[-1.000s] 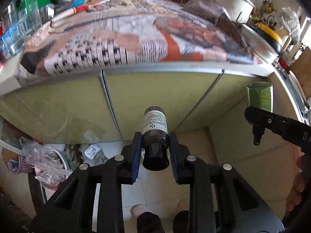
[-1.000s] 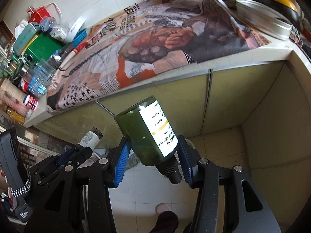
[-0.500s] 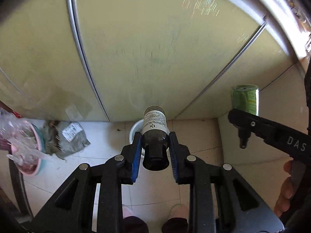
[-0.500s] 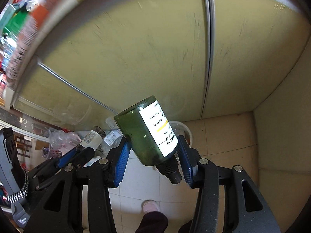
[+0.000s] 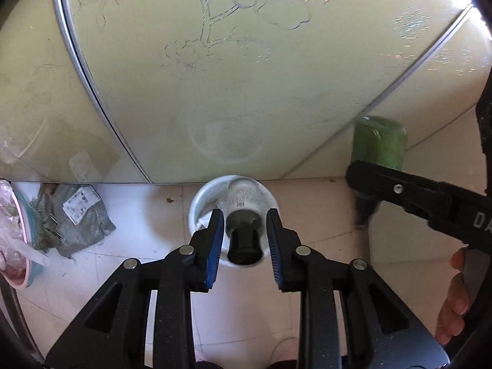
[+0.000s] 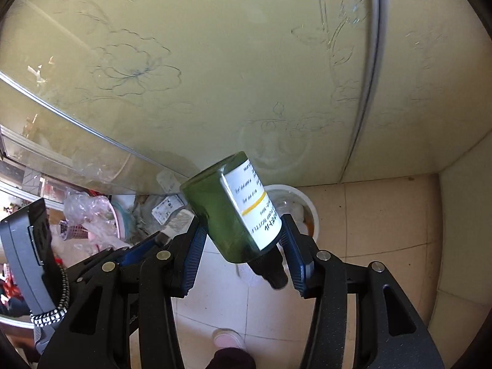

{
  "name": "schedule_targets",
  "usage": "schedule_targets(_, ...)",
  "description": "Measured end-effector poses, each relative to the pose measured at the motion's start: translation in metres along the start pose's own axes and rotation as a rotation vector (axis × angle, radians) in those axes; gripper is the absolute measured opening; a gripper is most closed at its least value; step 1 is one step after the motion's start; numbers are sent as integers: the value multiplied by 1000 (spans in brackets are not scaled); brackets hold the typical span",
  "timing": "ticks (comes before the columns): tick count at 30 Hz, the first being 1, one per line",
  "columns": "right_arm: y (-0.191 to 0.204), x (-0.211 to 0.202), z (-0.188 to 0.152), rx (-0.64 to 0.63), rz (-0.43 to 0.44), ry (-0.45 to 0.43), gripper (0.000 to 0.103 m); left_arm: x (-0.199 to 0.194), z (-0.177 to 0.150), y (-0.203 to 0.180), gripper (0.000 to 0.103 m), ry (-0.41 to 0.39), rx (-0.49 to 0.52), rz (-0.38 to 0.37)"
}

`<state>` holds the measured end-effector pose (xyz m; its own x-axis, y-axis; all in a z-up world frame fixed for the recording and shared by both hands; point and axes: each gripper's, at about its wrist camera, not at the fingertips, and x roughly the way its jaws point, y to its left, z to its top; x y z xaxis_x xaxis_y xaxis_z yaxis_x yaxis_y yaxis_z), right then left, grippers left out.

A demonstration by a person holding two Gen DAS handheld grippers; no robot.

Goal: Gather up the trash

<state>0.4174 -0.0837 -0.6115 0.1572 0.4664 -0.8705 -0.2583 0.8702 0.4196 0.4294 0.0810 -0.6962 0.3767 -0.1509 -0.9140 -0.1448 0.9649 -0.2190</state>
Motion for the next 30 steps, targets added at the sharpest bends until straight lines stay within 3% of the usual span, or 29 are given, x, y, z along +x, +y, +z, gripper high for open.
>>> schedule_targets(3, -4, 7, 3, 3, -12, 9, 48, 7, 3, 2, 39, 19, -2, 17)
schedule_targets(8, 0, 11, 4, -18, -35, 37, 50, 3, 5, 1, 40, 30, -9, 26)
schedule_targets(14, 2, -10, 7, -29, -49, 55, 50, -30, 11, -7, 40, 22, 10, 33)
schedule_targets(23, 29, -101, 15, -63, -64, 21, 50, -143, 28, -35, 40, -44, 22, 28)
schedule_targets(30, 69, -209, 15, -86, -59, -68, 50, -273, 39, -71, 40, -150, 53, 16)
